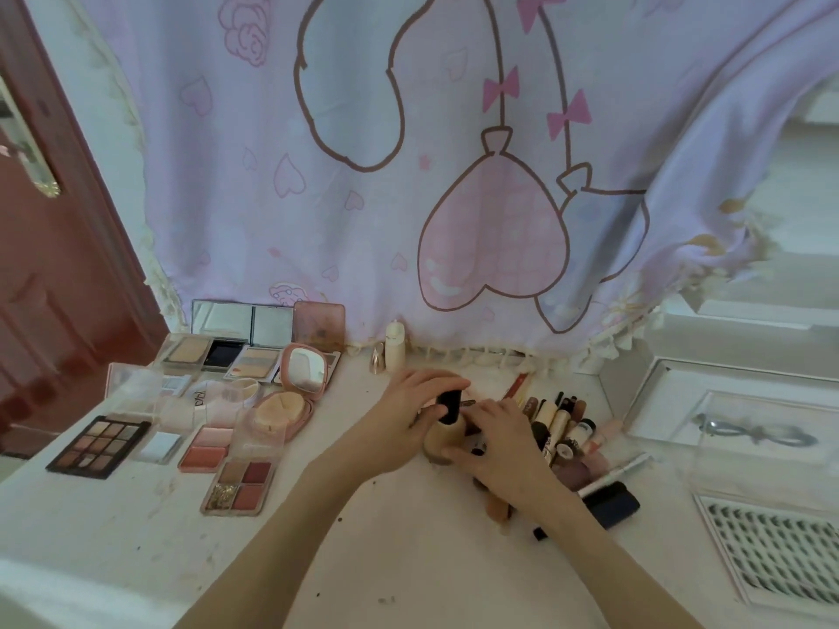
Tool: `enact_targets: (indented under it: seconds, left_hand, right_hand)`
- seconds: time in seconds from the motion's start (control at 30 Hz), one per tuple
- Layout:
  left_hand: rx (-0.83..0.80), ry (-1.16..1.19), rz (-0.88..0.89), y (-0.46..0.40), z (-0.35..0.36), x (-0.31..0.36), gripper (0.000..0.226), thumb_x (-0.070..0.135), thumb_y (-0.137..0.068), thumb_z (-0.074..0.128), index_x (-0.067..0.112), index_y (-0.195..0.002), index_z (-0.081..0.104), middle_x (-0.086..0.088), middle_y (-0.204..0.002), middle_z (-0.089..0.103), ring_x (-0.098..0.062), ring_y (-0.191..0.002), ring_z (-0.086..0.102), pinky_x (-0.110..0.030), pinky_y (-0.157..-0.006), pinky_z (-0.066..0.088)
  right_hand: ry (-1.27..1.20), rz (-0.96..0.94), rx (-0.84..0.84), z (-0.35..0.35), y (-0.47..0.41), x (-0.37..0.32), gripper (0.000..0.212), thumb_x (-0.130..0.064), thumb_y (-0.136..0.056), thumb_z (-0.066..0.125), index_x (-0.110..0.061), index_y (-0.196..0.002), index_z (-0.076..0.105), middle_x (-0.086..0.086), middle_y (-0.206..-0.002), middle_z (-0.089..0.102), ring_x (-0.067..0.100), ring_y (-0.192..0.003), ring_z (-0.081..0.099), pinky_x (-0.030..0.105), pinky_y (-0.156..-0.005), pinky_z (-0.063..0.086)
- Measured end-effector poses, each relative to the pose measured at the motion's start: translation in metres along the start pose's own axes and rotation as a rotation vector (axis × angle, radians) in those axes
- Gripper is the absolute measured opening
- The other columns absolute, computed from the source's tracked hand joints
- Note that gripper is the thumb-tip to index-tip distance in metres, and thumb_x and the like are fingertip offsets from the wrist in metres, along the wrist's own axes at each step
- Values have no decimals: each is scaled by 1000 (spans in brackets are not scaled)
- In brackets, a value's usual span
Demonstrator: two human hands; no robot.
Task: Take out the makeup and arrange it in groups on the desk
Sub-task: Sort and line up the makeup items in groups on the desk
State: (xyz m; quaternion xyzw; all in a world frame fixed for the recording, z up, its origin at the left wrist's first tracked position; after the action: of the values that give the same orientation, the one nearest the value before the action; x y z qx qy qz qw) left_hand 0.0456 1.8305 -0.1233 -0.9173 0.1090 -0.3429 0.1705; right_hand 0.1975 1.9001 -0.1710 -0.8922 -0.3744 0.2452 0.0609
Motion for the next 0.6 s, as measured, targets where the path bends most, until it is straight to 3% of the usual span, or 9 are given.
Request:
enact_targets:
  seconds: [0.07, 0.13, 0.23, 0.27, 0.33, 0.37, 0.47, 0.6]
  left_hand:
    - [-21, -19, -20, -4, -4, 2, 41, -4, -90, 45, 17, -124, 56, 3, -120, 52, -5, -106, 39, 2, -89, 23]
    - [-50, 0, -26, -6, -10, 7, 41, -7, -88, 46, 16, -119, 60, 1, -115, 55, -5, -100, 45, 1, -86, 27]
    - [-57, 123, -47, -7, -27, 16, 41, -3, -90, 46, 30, -110, 57, 4, -108, 56, 0, -95, 51, -6, -84, 35]
    - [-21, 176, -63, -7, -36, 19, 39, 0, -91, 48, 35, -106, 55, 7, -103, 57, 3, -89, 51, -8, -80, 38]
    - [74, 261, -98, -9, -55, 25, 30, 8, -91, 52, 37, -102, 55, 18, -92, 59, 5, -72, 50, -10, -72, 40]
    - [111, 267, -108, -11, -62, 28, 25, 10, -92, 53, 33, -102, 57, 23, -84, 59, 3, -67, 49, -11, -69, 40]
    - [213, 123, -29, -13, -72, 47, 10, 12, -93, 50, 19, -95, 59, 24, -62, 54, 0, -54, 42, -8, -56, 34]
    - [289, -1, -8, -16, -70, 62, 20, 29, -88, 36, 22, -69, 34, 7, -50, 37, -10, -48, 30, -20, -51, 25]
  right_hand:
    - [74, 2, 18, 3, 1, -5, 50, -57, -79, 57, -18, -109, 61, -6, -106, 56, 11, -92, 29, 26, -84, 29]
    - [34, -24, 7, -1, 3, -12, 55, -64, -75, 49, -19, -103, 60, -10, -102, 56, 6, -90, 29, 24, -83, 31]
    - [-504, 25, -83, -16, 7, -25, 35, -40, -76, 69, -15, -97, 59, -16, -89, 55, -9, -86, 46, 17, -76, 39]
    - [-713, 45, -138, -22, 8, -29, 35, -36, -76, 71, -16, -101, 57, -12, -93, 58, -6, -89, 53, 21, -75, 45]
    - [-1046, 107, -213, -35, 6, -33, 45, -35, -75, 66, -13, -111, 52, 5, -98, 64, 19, -86, 64, 33, -67, 53]
    - [-1224, 152, -267, -42, 3, -35, 45, -32, -77, 61, -8, -113, 49, 10, -91, 66, 22, -74, 64, 30, -59, 51]
    - [-1559, 233, -460, -62, -8, -41, 42, -34, -83, 53, -3, -110, 46, 7, -68, 60, 10, -46, 49, 18, -44, 41]
    - [-1719, 107, -654, -65, -17, -42, 55, -48, -78, 68, -3, -104, 50, -1, -60, 56, 1, -39, 41, 14, -42, 37]
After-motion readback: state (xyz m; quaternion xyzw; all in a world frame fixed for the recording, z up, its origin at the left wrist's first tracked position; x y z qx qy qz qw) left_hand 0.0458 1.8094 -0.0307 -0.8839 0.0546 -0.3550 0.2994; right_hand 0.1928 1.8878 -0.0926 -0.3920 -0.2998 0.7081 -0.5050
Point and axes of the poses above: each hand's wrist, its own y-axis away from the middle knuckle, its own z-axis out of the palm, x = y × z, the point moved 1 cm from there along -y, towards the middle knuckle
